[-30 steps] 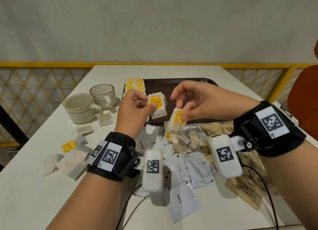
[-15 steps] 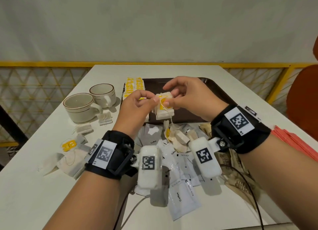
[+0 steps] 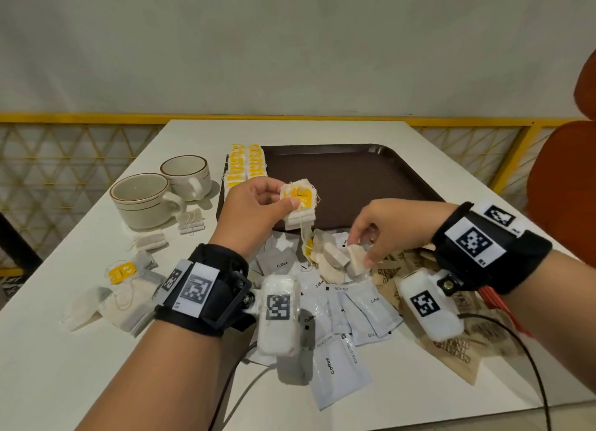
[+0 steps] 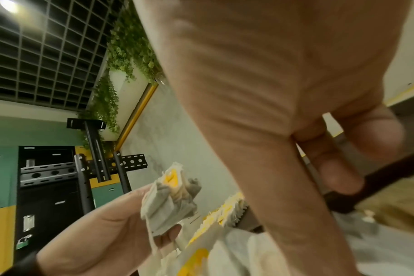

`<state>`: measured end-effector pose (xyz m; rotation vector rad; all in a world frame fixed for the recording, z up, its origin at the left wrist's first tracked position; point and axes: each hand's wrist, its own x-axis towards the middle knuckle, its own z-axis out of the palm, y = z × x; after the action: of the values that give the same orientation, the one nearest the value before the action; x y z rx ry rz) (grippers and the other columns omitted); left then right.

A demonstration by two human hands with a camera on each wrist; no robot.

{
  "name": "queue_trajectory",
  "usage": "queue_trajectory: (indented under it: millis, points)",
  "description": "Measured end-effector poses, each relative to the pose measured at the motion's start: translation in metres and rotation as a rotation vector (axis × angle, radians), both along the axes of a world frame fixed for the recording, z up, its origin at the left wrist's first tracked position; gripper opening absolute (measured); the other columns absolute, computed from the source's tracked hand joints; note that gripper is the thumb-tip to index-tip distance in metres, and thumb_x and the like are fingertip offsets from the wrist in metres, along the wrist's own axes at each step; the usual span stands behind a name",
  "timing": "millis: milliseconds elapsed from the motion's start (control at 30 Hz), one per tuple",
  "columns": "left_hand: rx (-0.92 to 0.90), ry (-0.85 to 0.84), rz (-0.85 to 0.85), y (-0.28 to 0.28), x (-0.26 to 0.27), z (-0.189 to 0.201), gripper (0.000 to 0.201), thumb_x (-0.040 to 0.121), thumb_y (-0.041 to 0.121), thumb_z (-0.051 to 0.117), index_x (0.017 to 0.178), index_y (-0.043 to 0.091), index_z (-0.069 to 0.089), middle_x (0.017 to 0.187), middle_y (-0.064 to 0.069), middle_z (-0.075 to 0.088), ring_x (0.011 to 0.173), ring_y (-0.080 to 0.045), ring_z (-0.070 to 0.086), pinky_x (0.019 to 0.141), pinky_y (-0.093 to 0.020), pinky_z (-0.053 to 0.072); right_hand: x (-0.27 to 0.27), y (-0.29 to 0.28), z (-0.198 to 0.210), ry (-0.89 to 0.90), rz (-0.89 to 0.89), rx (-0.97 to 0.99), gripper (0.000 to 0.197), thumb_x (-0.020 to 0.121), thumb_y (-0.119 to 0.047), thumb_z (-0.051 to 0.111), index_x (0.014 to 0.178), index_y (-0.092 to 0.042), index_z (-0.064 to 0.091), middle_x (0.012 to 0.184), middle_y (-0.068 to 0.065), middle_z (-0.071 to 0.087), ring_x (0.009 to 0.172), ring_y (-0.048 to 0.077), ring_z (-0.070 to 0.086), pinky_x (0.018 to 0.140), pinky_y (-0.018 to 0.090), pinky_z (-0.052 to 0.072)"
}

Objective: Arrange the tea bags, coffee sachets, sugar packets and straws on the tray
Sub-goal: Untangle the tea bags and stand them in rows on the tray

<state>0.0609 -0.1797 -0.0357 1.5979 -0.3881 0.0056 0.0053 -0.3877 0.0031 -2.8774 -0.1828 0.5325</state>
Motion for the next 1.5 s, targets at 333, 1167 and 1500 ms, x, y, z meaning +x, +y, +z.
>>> queue_trajectory:
  millis: [333,1167,1500]
  points:
    - [-0.005,0.001,0.027,0.0,0.001,-0.001,0.014,0.08,0.006,0.073,0.082,0.017,0.064,0.076,-0.003,0.069,0.064,-0.005,0.063,0.062,-0.013,0.051,-0.008,-0.01,0.003,0.042,-0.082,0.267,0.008,0.09,-0.018,0.066,0.086,-0.015,0.06,0.068,-0.002,0.065,0.056,0.003,0.06,0.067,0.026,0.055]
    - [-0.002,-0.004,0.111,0.003,0.004,-0.001,0.019,0.079,0.007,0.074,0.076,0.021,0.062,0.08,-0.008,0.068,0.073,-0.015,0.064,0.072,-0.026,0.053,-0.005,0.029,-0.008,-0.2,0.073,0.16,0.026,0.083,-0.041,0.071,0.103,-0.026,0.065,0.096,-0.012,0.063,0.084,0.001,0.059,0.078,0.02,0.05]
    - [0.025,-0.065,0.08,0.005,0.003,-0.001,0.023,0.084,0.006,0.068,0.087,0.025,0.055,0.068,-0.001,0.053,0.061,-0.011,0.051,0.06,-0.017,0.045,-0.001,0.028,-0.013,-0.247,0.054,0.131,0.011,0.081,-0.019,0.072,0.091,-0.022,0.068,0.074,-0.016,0.052,0.066,-0.001,0.05,0.057,0.009,0.038]
